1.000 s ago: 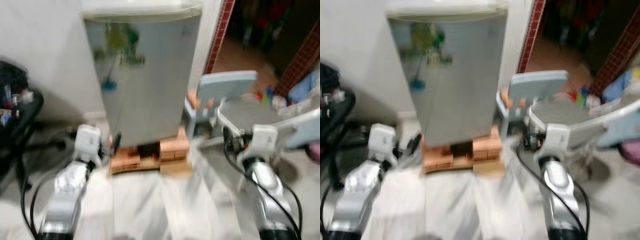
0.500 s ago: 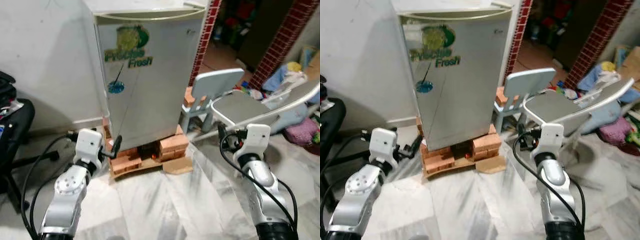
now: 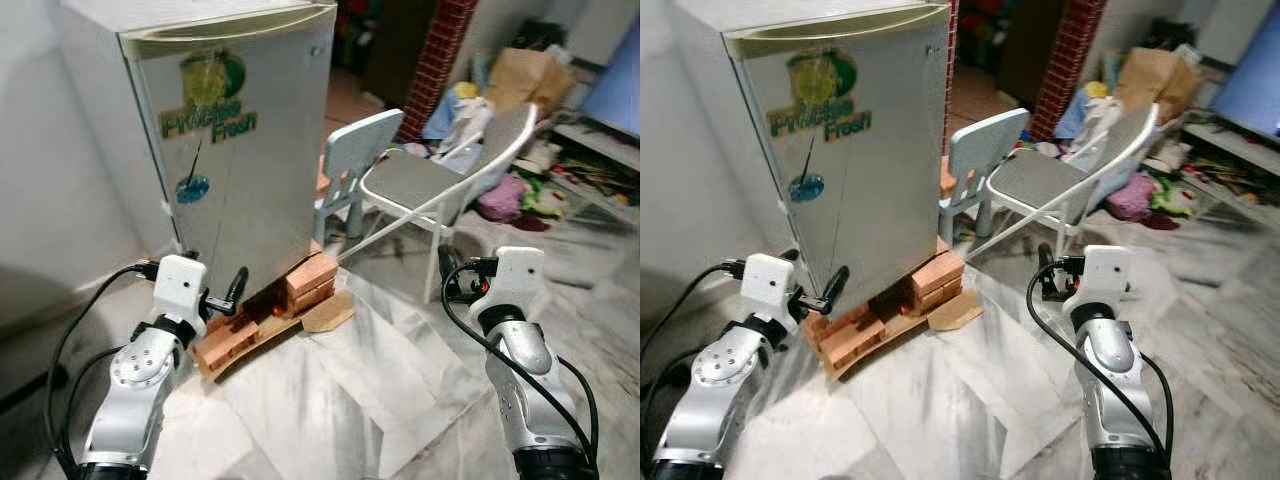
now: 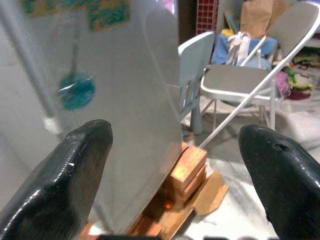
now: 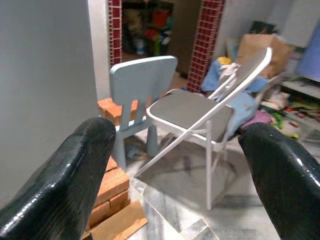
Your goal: Restocking fridge
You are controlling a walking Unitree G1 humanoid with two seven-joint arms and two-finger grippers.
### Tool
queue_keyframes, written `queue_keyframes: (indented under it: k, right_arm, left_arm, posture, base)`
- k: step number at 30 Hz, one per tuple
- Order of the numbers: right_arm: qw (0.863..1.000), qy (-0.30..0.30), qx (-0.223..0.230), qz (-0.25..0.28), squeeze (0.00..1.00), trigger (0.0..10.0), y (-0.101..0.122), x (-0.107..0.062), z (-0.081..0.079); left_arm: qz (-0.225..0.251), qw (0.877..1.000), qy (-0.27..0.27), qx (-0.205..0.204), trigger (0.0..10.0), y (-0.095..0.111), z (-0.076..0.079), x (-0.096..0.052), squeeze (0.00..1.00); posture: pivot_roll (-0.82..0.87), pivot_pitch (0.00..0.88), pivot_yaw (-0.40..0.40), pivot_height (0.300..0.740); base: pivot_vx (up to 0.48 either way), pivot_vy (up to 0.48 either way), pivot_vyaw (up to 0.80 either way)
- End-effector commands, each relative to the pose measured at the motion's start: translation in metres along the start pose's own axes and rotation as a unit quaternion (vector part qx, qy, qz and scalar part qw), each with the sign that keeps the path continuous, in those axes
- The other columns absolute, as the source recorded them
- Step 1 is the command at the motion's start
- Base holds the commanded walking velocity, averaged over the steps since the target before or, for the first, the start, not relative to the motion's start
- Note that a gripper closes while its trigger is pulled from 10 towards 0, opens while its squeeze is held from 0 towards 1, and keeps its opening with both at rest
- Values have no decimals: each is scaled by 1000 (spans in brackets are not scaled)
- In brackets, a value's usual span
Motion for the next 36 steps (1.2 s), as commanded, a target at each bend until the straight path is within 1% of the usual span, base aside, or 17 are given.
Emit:
queue_keyframes:
  k: [1,2,15,19,26,36]
  right_arm:
    - [1000,11,-5,8,0,10000,7,3,-6]
    - [1000,12,-5,8,0,10000,6,3,-7]
    - [1000,14,-12,9,0,10000,7,6,-6]
    - [1000,14,-13,10,0,10000,7,7,-6]
    - [1000,16,-11,10,0,10000,6,6,-8]
    - [1000,18,-9,13,0,10000,8,8,-10]
  left_arm:
    - [4,1000,7,-2,10000,4,-4,0,0]
    - [4,1000,8,-2,10000,4,-4,0,0]
    - [3,1000,11,-2,10000,2,-1,1,0]
    - [4,1000,11,2,10000,2,-1,1,0]
    - [8,1000,-8,-2,10000,2,3,-2,0]
    - [12,1000,-10,-2,10000,4,5,1,0]
  posture:
    - [83,0,-59,740]
    - [83,0,-60,740]
    - [84,0,-65,740]
    - [84,0,-65,740]
    - [85,0,-62,740]
    - [88,0,-62,740]
  base:
    - [0,480,-800]
    - [0,480,-800]
    - [0,480,0]
    - [0,480,-788]
    - [0,479,-774]
    - [0,459,-786]
Point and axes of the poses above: a point about 5 cm out from each wrist's last joint towards the gripper, its own x axis pointing out of the wrist towards the gripper, its own y axis along the axis of the wrist's last joint, z = x × y, the point moved 3 cm from there along x, pointing out of the wrist towards the gripper, and after that the axes turned 8 degrees about -x, right-handed, at the moved point
